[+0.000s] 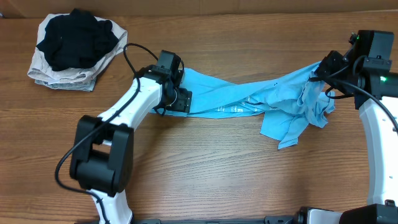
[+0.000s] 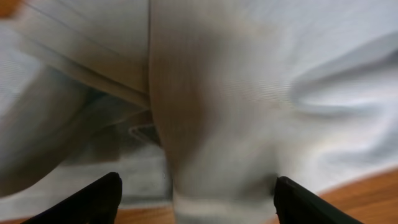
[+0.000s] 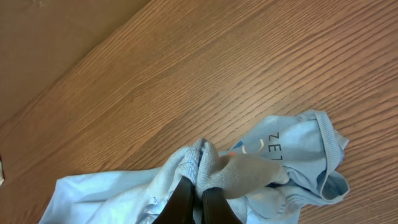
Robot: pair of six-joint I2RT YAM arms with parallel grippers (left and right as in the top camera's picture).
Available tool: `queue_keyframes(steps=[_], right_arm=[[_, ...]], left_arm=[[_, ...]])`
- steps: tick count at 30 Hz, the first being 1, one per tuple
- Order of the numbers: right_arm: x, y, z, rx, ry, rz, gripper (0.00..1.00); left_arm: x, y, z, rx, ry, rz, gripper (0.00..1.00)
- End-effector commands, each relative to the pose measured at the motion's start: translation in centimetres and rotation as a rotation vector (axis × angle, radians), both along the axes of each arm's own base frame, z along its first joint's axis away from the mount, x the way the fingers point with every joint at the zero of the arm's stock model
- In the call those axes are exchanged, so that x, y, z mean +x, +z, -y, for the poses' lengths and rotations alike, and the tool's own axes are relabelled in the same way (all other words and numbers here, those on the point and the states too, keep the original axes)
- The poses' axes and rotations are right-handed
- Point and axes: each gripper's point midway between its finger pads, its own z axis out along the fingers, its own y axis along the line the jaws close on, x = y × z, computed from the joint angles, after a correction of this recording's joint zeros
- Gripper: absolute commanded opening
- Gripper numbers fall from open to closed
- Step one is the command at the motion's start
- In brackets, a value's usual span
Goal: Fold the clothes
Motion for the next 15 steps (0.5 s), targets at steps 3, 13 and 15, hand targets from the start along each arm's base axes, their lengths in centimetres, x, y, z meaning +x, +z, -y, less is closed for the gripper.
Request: queue_keyframes(steps=[3, 13, 15], right_arm=[[0.5, 1.2, 0.6, -0.024, -0.011, 0.032, 0.04], [0.5, 1.2, 0.6, -0.024, -0.010, 0.032, 0.04], [0.5, 1.2, 0.6, -0.024, -0.010, 0.032, 0.04]], left_arm=[[-0.7, -2.2, 0.4, -0.006, -0.031, -0.051, 0.69], [0.0, -1.4, 0.7, -0.014, -0.031, -0.035, 0.26], [0.4, -0.6, 0.7, -0.014, -0.029, -0.034, 0.06]])
